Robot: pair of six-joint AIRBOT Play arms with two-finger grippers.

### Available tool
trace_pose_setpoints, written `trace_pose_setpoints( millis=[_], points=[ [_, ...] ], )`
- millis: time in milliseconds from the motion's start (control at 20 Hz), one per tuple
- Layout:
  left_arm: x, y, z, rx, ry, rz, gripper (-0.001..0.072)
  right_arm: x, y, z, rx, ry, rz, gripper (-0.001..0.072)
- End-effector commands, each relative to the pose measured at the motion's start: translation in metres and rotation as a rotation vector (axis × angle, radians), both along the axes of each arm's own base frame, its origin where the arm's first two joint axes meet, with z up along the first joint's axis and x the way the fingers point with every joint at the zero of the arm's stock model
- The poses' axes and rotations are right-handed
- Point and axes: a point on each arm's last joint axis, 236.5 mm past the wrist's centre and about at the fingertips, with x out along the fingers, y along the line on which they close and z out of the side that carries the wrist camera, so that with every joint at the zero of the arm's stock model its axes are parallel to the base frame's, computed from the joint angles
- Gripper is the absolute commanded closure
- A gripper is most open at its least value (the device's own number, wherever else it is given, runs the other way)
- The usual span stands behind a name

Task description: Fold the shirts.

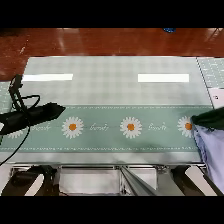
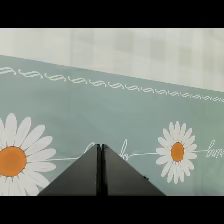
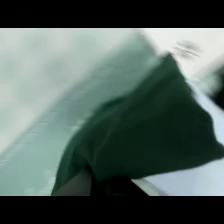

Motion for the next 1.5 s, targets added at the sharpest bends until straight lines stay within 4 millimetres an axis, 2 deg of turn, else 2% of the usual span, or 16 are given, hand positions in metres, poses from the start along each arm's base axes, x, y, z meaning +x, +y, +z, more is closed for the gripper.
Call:
trace_pose_setpoints(
  millis=[0,50,150,300,400,450,500,600,650,750,850,900,1000,1100,1300,1450],
  points=[
    [0.002,0.001,0.001,0.000,-0.007,0.005,0.0685,-0.116,0.010,-0.050,0.074,0.323,-0.266,0.0689],
    [0.002,0.001,0.001,0.000,-0.007,0.005,0.0685,-0.130,0.019,-0.067,0.110,0.361,-0.293,0.0684],
    [0.002,0.001,0.001,0.000,-0.007,0.005,0.0685,-0.157,0.034,-0.097,0.163,0.464,-0.347,0.0292],
    [0.002,0.001,0.001,0.063,-0.056,-0.067,0.0685,-0.162,0.026,-0.114,0.136,0.491,-0.352,0.0302],
    [0.007,0.003,0.004,0.100,-0.109,-0.094,0.0685,-0.139,0.005,-0.104,0.055,0.380,-0.338,0.0304],
    [0.017,0.006,0.012,0.104,-0.158,-0.068,0.0685,-0.116,-0.008,-0.095,0.011,0.276,-0.320,0.0312],
    [0.028,0.010,0.024,0.104,-0.212,-0.037,0.0685,-0.085,-0.022,-0.081,-0.023,0.144,-0.296,0.0392],
    [0.049,0.015,0.063,0.102,-0.320,0.003,0.0685,-0.002,-0.030,-0.036,-0.021,-0.187,-0.170,0.0688],
    [0.058,0.014,0.084,0.104,-0.357,0.001,0.0685,0.048,-0.026,-0.004,-0.006,-0.384,-0.069,0.0689],
    [0.080,0.007,0.131,0.105,-0.416,-0.028,0.0686,0.128,0.009,0.051,0.046,-0.639,0.131,0.0689],
    [0.098,-0.014,0.166,0.113,-0.433,-0.116,0.0686,0.185,0.076,0.071,0.037,-0.676,0.403,0.0689],
    [0.104,-0.031,0.176,0.109,-0.416,-0.180,0.0686,0.206,0.118,0.064,0.018,-0.640,0.537,0.0689],
    [0.101,-0.067,0.180,0.112,-0.350,-0.328,0.0686,0.225,0.202,0.025,-0.014,-0.491,0.768,0.0689],
    [0.100,-0.081,0.153,0.203,-0.286,-0.407,0.0687,0.221,0.260,-0.035,-0.119,-0.263,0.967,0.0689],
    [0.105,-0.018,0.036,0.471,0.025,-0.226,0.0686,0.200,0.261,-0.145,-0.249,0.114,0.978,0.0689],
    [0.088,-0.002,-0.011,0.478,0.171,-0.211,0.0685,0.187,0.248,-0.180,-0.194,0.214,0.911,0.0689]
  ],
)
